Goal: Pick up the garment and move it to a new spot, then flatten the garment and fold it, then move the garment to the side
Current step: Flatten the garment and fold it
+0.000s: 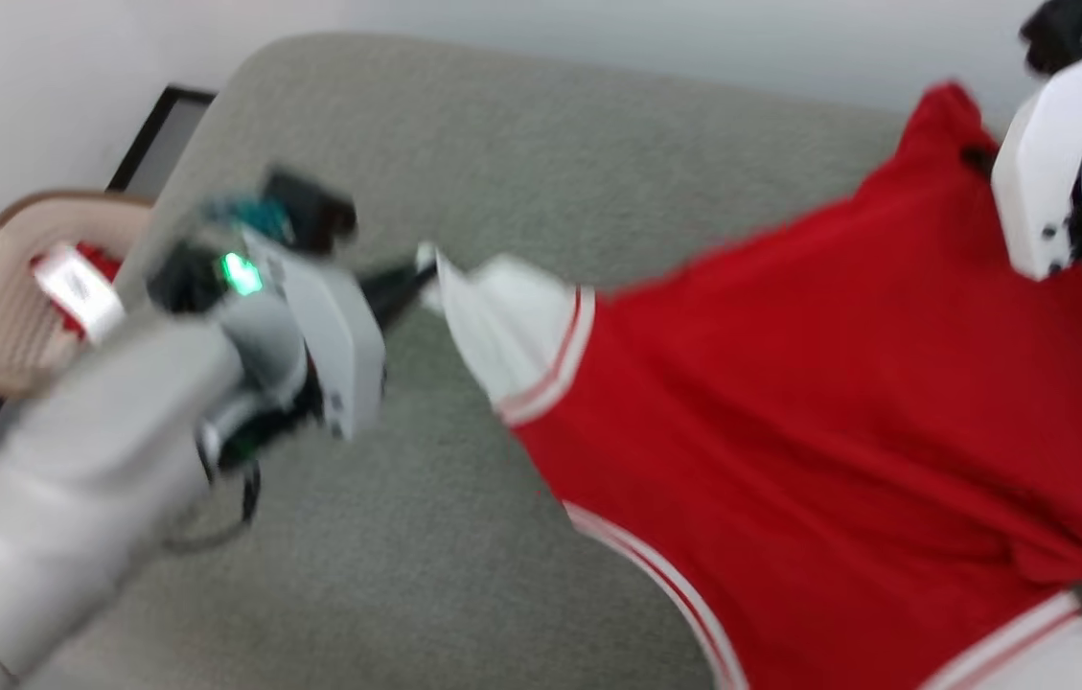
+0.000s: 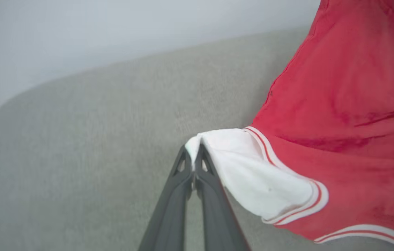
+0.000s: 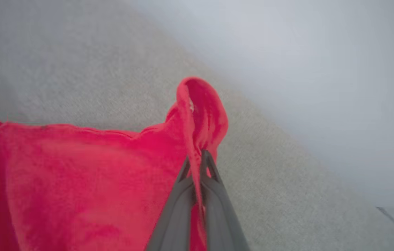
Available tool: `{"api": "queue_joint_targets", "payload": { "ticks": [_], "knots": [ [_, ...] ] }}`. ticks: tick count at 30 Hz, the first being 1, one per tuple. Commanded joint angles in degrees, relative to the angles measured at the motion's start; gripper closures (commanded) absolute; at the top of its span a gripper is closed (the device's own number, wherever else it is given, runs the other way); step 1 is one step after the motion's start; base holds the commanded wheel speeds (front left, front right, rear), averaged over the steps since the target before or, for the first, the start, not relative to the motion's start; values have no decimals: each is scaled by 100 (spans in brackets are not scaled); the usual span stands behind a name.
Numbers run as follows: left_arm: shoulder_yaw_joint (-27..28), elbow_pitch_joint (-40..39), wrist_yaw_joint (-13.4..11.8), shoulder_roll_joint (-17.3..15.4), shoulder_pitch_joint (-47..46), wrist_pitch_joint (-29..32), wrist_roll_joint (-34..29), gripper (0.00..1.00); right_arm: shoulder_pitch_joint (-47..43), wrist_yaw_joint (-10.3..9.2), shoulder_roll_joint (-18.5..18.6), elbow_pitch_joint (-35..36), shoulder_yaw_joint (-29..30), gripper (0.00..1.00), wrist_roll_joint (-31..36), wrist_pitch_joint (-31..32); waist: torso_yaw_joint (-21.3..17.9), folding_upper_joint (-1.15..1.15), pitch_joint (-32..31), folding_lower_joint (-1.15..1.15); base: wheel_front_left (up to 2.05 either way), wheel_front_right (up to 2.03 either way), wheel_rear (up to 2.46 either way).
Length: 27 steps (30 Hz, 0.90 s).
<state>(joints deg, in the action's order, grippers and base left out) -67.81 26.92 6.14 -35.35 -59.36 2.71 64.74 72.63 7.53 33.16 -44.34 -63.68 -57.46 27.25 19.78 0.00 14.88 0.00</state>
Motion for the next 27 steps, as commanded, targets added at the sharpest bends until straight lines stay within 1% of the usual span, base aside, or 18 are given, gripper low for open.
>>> {"api": "queue_joint_targets", "payload": {
  "ticks": [1,2,4,7,10,14,16,21,27],
  "knots": [
    [89,-38,37,-46,-223,130,92,100,148,-9,27,36,-23,100,7,-170,-385,0,-382,0,0,0,0],
    [169,-84,50,-44,-398,243,214,100,200,-9,38,46,-11,100,-23,-270,-430,0,-440,0,0,0,0],
    [213,-64,84,-134,-775,504,212,100,365,-9,23,97,-4,100,-24,-501,-552,0,-551,0,0,0,0],
    [376,77,111,-150,-1304,762,371,100,624,-9,2,205,-53,100,95,-846,-767,0,-680,0,0,0,0],
    [535,351,128,-150,-1801,930,483,100,842,-9,-29,239,-66,100,175,-1117,-967,0,-796,0,0,0,0],
    [584,830,135,-131,-2388,1053,362,100,1137,-9,-80,185,-78,100,303,-1407,-1205,0,-943,0,0,0,0],
    [651,1073,131,-62,-2639,1035,396,100,1257,-9,-109,120,-63,100,350,-1546,-1314,0,-1010,0,0,0,0],
    [663,1590,135,36,-3214,886,218,100,1469,-9,-279,-146,103,100,412,-1876,-1552,0,-1147,0,0,0,0],
    [695,1966,135,165,-3734,580,148,100,1668,-9,-419,-430,338,100,442,-2162,-1721,0,-1159,0,0,0,0]
  ]
}}
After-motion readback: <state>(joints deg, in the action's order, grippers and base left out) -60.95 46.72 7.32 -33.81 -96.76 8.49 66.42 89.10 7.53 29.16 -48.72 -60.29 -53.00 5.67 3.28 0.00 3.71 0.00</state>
